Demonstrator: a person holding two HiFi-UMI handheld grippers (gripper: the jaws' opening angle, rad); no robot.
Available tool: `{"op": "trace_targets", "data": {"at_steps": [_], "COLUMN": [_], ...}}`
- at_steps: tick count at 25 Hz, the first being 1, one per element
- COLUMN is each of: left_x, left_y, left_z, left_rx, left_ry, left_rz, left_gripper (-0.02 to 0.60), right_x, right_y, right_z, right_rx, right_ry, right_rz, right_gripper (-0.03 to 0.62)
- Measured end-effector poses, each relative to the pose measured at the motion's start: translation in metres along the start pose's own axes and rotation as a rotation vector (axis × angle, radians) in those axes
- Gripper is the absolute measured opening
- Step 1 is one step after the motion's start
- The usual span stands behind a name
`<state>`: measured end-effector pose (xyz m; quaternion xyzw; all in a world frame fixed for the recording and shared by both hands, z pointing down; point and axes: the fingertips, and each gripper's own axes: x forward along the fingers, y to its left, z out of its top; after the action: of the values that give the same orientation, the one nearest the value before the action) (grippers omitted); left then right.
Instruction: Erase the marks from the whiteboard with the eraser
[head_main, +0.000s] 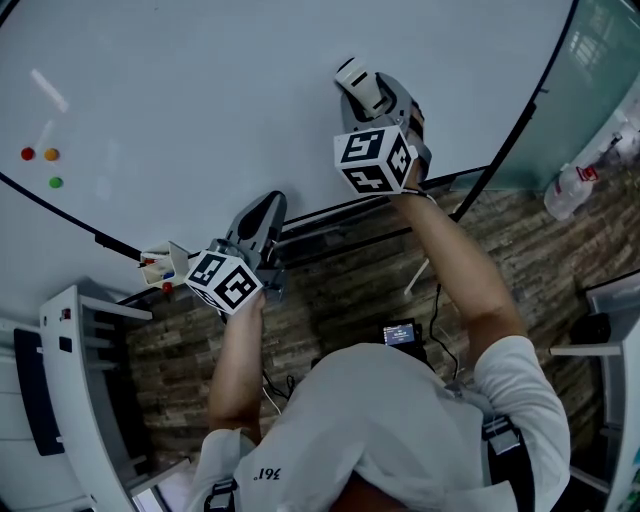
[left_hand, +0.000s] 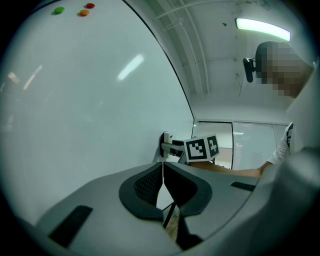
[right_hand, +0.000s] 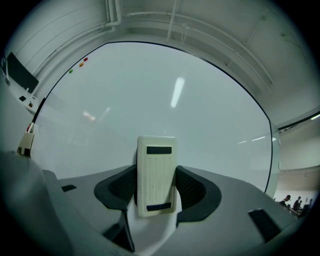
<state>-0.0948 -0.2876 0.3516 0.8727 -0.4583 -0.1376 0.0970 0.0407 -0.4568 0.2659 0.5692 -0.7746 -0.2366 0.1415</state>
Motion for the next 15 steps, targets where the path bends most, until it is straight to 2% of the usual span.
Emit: {"op": "trace_targets", "data": {"at_steps": [8,15], "left_x": [0.029,0.039], "left_y": [-0.019,-0.032], "left_z": [-0.012,-0.016], "left_rx": [0.002,0.007], "left_ry": [0.010,0.003], "left_rz": [-0.016,-0.007], "left_gripper": [0.012,0.012], "right_x": [0.001,0.000], "right_y": [-0.045,-0.066], "right_z": [-0.033,-0.045], "right_rx": [-0.001,-0.007], "right_ry": [0.026,0.031], "right_rz": [-0.030,-0.023], "right_gripper": [0.256,0.256]}}
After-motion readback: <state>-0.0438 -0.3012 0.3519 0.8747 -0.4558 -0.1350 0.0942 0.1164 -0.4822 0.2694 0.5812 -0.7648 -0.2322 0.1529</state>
